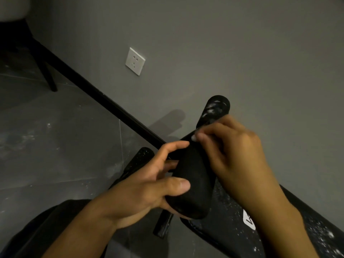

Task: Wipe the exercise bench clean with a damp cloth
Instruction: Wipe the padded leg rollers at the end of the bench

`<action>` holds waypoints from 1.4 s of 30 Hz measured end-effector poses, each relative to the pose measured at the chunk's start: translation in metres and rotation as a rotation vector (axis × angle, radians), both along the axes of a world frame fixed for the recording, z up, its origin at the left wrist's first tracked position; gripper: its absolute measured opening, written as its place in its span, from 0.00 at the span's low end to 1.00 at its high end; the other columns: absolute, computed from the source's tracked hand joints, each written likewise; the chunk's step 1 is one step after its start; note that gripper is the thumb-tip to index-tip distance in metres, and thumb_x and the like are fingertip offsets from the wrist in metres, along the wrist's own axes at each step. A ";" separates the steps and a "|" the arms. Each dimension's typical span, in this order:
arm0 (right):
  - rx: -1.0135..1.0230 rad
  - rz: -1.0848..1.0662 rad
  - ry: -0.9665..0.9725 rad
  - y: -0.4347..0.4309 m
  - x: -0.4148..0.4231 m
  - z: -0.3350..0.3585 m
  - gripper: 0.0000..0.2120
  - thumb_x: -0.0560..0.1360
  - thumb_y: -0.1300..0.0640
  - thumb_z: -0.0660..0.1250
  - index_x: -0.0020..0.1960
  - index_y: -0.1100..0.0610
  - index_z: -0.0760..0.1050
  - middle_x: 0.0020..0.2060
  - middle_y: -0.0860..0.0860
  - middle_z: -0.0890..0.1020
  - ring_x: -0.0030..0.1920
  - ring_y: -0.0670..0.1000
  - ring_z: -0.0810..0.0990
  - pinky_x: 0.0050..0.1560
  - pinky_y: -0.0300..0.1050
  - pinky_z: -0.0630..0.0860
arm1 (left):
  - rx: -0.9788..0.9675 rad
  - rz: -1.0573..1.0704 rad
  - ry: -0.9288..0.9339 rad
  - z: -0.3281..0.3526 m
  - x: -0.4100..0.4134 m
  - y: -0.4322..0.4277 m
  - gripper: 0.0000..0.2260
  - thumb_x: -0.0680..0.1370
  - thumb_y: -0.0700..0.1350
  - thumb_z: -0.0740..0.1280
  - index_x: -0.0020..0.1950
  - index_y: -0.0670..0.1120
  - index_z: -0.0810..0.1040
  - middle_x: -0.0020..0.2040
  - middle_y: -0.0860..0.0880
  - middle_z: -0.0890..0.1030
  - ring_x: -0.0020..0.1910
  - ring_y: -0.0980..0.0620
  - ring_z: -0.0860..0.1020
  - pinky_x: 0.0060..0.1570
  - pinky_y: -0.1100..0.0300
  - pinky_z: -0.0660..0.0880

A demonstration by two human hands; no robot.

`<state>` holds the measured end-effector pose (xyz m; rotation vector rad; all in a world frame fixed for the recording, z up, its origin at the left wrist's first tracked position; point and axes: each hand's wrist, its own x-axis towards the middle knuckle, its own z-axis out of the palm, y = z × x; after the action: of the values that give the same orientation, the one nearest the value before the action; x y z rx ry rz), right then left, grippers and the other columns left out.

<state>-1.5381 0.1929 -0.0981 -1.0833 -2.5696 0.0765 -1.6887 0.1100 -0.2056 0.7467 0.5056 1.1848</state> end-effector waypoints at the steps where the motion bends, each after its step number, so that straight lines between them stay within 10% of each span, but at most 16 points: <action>1: -0.047 0.041 0.019 -0.010 0.004 0.003 0.07 0.80 0.52 0.65 0.52 0.50 0.82 0.48 0.45 0.77 0.43 0.43 0.78 0.43 0.33 0.73 | -0.007 -0.004 -0.013 0.000 0.000 0.000 0.27 0.67 0.46 0.77 0.63 0.68 0.78 0.69 0.42 0.75 0.64 0.37 0.81 0.54 0.37 0.80; 13: -0.007 -0.068 0.246 -0.009 0.015 -0.016 0.07 0.81 0.54 0.66 0.54 0.51 0.81 0.49 0.43 0.77 0.51 0.42 0.78 0.50 0.32 0.74 | 0.101 0.168 0.355 0.011 0.003 -0.010 0.34 0.64 0.56 0.79 0.67 0.73 0.72 0.64 0.66 0.74 0.62 0.60 0.79 0.56 0.58 0.82; 42: 0.008 -0.133 0.352 -0.001 0.022 -0.026 0.05 0.81 0.58 0.65 0.55 0.53 0.80 0.49 0.45 0.79 0.51 0.40 0.78 0.50 0.31 0.72 | 0.219 0.259 0.593 0.007 0.005 -0.012 0.36 0.64 0.61 0.77 0.70 0.71 0.70 0.69 0.61 0.71 0.66 0.54 0.77 0.58 0.52 0.81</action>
<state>-1.5165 0.1921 -0.1246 -1.1229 -2.1805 0.2043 -1.6840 0.0981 -0.1987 1.2617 0.9966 1.2637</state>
